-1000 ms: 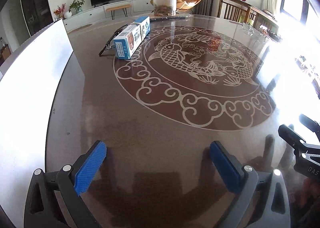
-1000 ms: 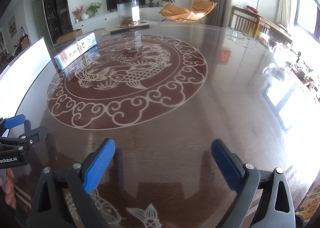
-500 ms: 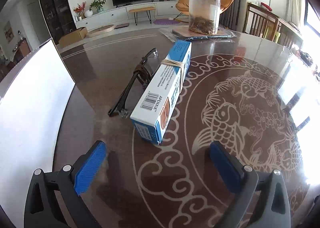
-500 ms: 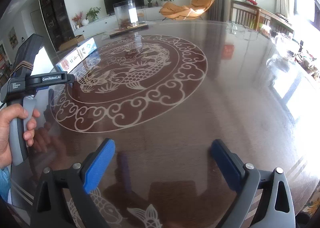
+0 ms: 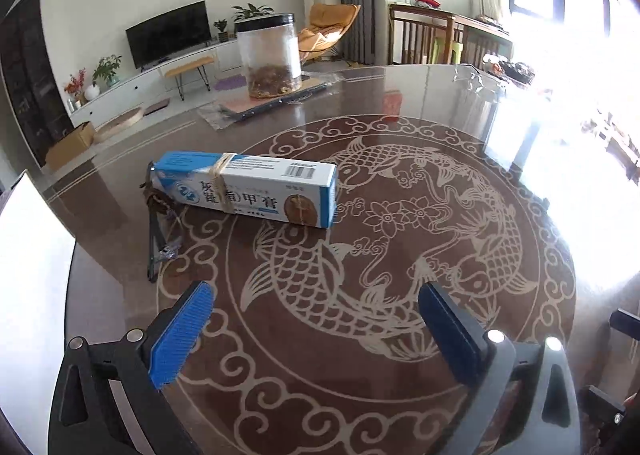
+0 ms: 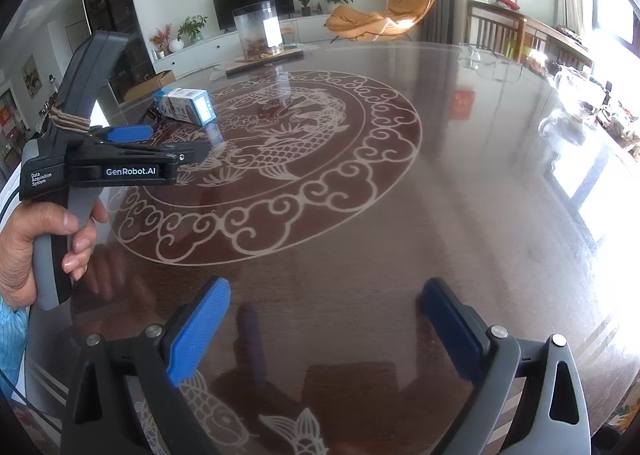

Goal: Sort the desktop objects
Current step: 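Grasp the black-framed glasses by the bridge with the left gripper, then grasp the blue-and-white nail cream box with the right gripper while the left gripper holds the glasses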

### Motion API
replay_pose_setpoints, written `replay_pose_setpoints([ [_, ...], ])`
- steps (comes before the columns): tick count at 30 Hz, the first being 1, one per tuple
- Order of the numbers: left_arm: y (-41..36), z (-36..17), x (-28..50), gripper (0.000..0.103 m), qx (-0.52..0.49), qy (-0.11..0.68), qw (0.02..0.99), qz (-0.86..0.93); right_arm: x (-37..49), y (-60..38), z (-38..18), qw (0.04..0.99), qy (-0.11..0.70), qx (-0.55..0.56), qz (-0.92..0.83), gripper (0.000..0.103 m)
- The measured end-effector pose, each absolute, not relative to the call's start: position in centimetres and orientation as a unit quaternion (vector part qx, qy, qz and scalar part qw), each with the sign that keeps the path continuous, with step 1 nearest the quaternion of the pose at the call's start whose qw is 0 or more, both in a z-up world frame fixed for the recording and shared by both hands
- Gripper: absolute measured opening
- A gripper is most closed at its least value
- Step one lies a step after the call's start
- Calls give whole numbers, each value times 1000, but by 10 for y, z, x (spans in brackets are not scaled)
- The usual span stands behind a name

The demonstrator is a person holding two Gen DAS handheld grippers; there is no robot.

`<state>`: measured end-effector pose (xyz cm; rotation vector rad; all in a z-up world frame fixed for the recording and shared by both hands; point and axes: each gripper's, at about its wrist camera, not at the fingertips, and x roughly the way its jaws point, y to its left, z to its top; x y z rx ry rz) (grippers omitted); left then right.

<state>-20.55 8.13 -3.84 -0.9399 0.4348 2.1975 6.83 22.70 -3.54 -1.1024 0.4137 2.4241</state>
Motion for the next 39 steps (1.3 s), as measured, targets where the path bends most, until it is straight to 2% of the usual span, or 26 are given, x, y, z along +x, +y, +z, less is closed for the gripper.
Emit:
replay_pose_setpoints([
  [4,46,-44,-241,103,-406,109,259,870,69,229,-35,220,154,-396,878,97],
  [9,61,-57,-281,103,-448,128,238,852,68,228,-35,219,153,-397,878,97],
  [18,96,-58,-338,102,-461,136,240,843,68,227,-35,218,156,-395,879,97],
  [19,97,-55,-338,81,-451,135,244,848,68,227,-36,218,155,-395,879,97],
  [20,97,-51,-337,45,-440,133,247,853,68,227,-36,218,154,-396,879,97],
  [21,97,-50,-336,27,-437,132,244,856,68,227,-36,218,154,-396,878,97],
  [22,96,-49,-335,16,-438,123,247,856,68,227,-36,218,154,-397,878,97],
  [26,84,-50,-315,14,-428,109,238,865,68,227,-36,218,154,-397,878,97],
  [32,44,-50,-242,14,-422,96,247,867,67,227,-36,217,154,-396,879,98],
  [37,13,-49,-188,14,-414,124,253,865,65,226,-36,201,155,-401,880,102],
  [39,5,-48,-177,14,-414,125,258,864,53,222,-37,181,132,-419,880,103],
])
